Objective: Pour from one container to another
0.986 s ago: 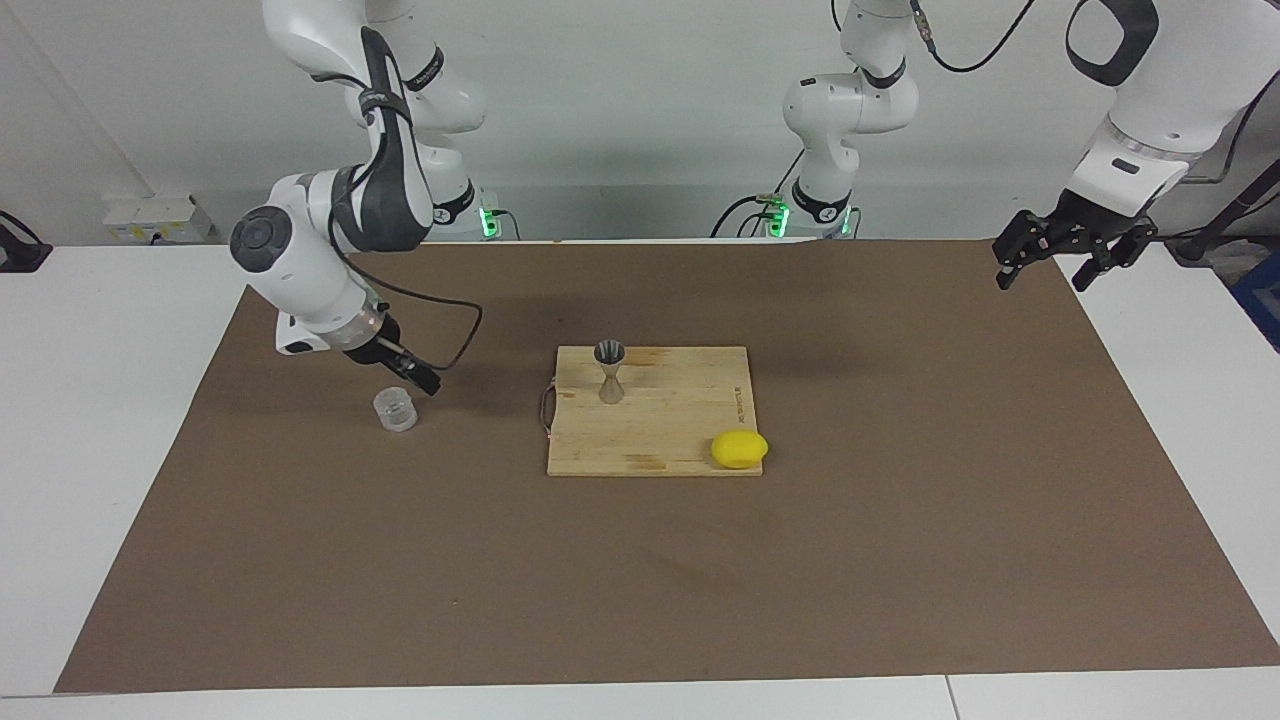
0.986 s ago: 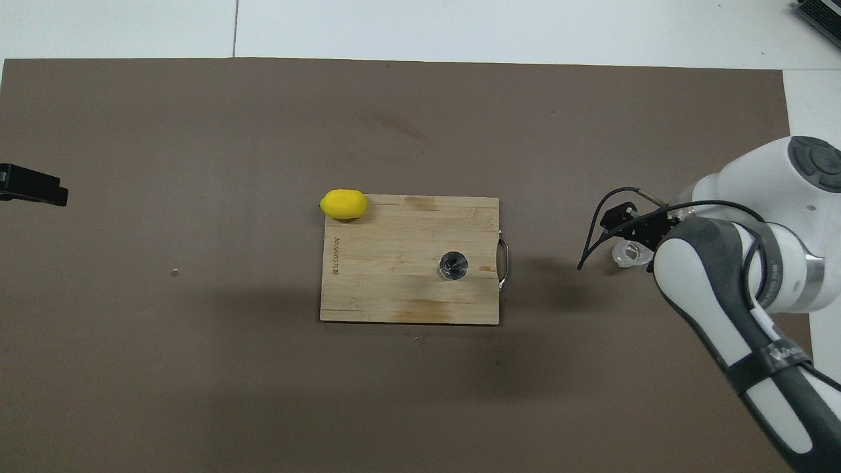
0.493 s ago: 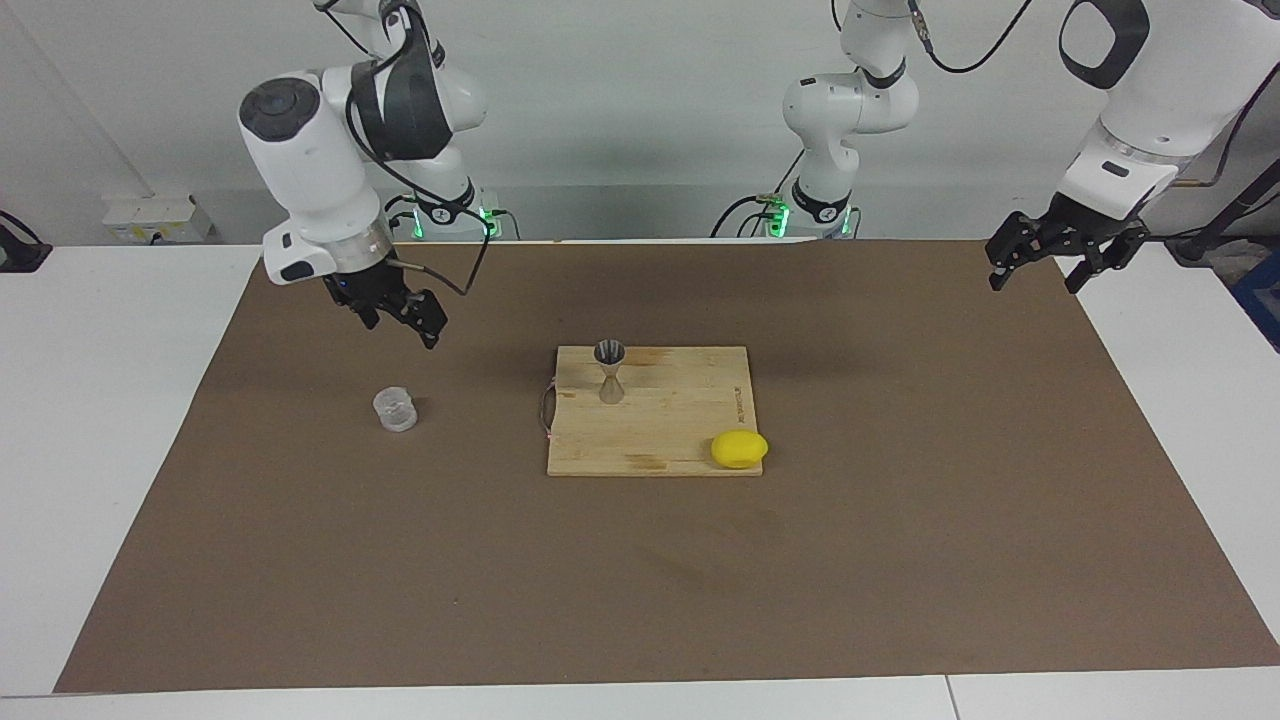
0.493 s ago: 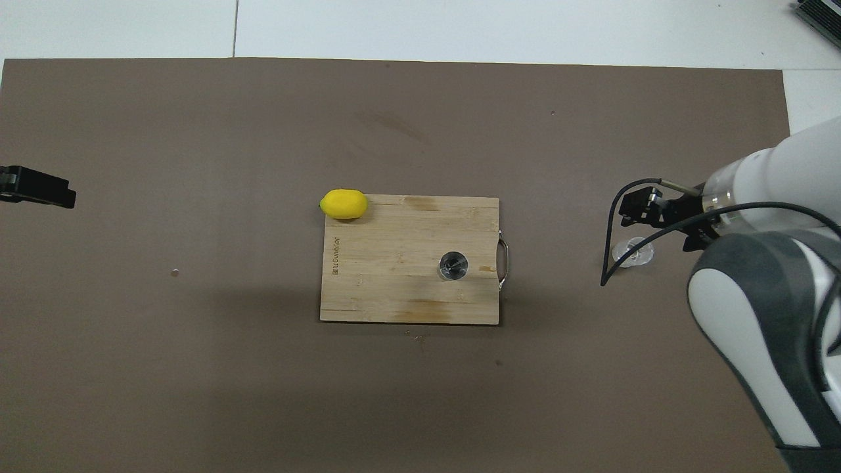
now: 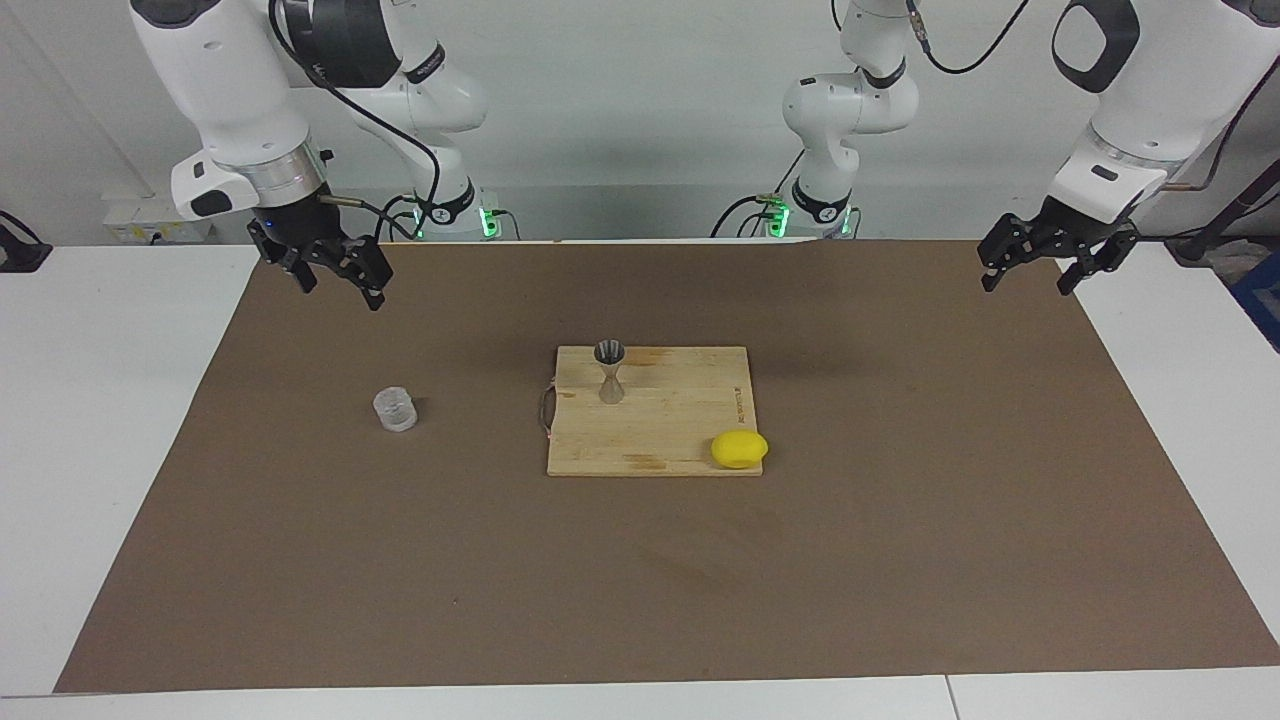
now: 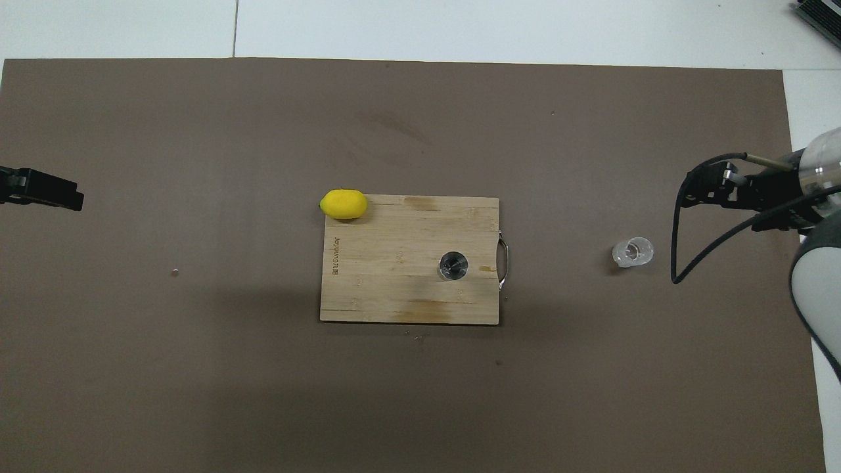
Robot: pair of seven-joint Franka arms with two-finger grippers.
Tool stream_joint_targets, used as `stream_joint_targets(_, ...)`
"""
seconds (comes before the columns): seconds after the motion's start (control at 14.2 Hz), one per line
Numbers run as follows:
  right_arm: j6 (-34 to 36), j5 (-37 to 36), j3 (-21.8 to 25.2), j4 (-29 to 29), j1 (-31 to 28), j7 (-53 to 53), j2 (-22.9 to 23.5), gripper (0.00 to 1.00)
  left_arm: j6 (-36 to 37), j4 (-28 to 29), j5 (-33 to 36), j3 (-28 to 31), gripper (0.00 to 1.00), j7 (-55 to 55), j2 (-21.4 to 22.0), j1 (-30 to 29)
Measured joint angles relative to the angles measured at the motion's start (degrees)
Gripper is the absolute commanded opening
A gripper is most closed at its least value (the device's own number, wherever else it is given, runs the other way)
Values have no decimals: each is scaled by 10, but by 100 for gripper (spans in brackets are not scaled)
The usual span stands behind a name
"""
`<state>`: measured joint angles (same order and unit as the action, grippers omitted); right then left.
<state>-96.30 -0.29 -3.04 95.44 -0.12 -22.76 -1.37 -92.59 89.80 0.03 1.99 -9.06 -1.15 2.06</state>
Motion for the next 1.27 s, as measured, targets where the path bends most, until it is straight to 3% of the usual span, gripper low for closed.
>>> stream_joint_targets(0.49,47,0,0,-19,-10,88,11,100,0,1,0,-1,100,2,3,28)
stream_joint_targets(1.27,54,0,-2,-16,-4,89,11,100,0,1,0,0,100,2,5,30)
